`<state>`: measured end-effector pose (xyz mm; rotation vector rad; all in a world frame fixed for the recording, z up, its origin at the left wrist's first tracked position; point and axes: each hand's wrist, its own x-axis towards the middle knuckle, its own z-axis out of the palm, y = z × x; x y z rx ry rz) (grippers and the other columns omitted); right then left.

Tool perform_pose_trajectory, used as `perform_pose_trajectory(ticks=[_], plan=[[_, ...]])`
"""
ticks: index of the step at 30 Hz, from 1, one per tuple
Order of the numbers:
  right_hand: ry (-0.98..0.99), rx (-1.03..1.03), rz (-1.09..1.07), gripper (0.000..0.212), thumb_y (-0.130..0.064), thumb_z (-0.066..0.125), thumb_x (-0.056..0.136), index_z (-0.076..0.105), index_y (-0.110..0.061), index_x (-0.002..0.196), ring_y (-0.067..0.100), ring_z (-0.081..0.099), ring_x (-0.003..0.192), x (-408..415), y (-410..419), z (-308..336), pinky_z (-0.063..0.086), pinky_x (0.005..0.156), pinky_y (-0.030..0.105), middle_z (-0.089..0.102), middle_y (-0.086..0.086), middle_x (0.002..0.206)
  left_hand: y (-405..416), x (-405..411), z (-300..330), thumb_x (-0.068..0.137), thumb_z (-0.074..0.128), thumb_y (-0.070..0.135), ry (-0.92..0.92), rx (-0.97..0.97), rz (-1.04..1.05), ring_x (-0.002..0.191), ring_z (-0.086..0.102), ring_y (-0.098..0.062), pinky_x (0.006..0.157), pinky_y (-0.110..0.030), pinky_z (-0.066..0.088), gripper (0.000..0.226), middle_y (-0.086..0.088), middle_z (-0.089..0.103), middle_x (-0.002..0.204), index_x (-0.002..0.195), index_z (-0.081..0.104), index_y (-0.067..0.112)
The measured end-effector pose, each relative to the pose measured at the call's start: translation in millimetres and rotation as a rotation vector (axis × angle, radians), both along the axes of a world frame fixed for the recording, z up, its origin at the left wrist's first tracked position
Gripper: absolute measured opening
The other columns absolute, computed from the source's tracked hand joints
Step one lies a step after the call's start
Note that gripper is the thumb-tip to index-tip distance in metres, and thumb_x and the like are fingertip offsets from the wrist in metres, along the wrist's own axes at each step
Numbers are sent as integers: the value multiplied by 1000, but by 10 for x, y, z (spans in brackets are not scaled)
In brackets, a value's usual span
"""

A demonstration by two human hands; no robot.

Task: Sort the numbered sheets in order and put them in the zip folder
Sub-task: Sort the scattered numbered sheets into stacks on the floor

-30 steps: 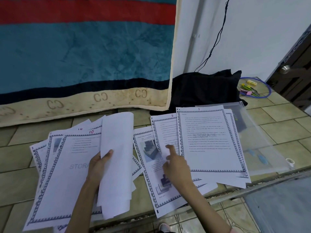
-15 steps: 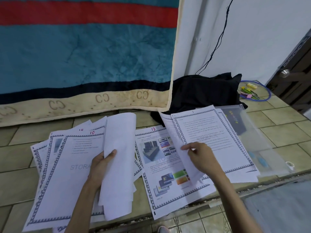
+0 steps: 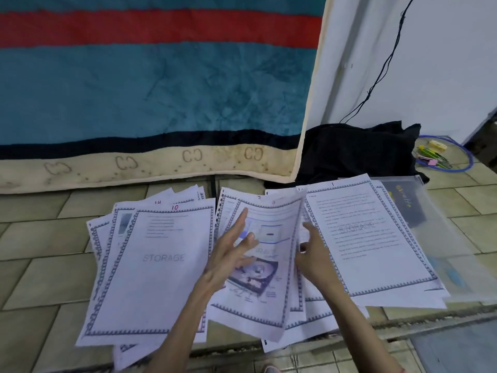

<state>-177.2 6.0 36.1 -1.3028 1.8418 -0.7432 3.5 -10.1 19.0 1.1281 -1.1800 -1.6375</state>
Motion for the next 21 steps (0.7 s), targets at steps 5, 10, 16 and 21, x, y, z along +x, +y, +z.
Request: perform_pose_trajectory(ticks=[5, 10, 16, 21], plan=[[58, 35, -111, 37, -8, 47, 93, 48, -12, 130, 30, 56, 64, -515, -112, -124, 46, 58, 35, 64, 18, 81, 6, 499, -291, 80, 57, 59, -1110, -105, 192, 146, 7, -29, 115, -47, 16, 72, -1, 5, 158, 143, 27, 39], [340, -298, -160, 32, -12, 44, 96, 50, -3, 127, 35, 54, 94, -300, -96, -146, 43, 75, 40, 61, 21, 103, 43, 648, -369, 78, 55, 65, -1270, 12, 96, 145, -5, -34, 116, -47, 4, 87, -11, -1, 158, 148, 21, 27], [530, -146, 681, 87, -75, -1, 80, 46, -29, 137, 23, 32, 138, 396, 120, -421, 30, 110, 42, 41, -1, 146, 101, 726, -280, 83, 58, 45, -1178, 10, 256, 144, 14, -25, 114, -37, 21, 66, -7, 16, 157, 141, 39, 21], [646, -54, 572, 48, -53, 25, 95, 43, -35, 136, 14, 18, 144, 156, 77, -477, 15, 115, 41, 28, -12, 152, 94, 864, -248, 86, 50, 48, -1228, -19, 314, 139, 23, -26, 110, -40, 27, 51, -5, 27, 153, 132, 51, 26]])
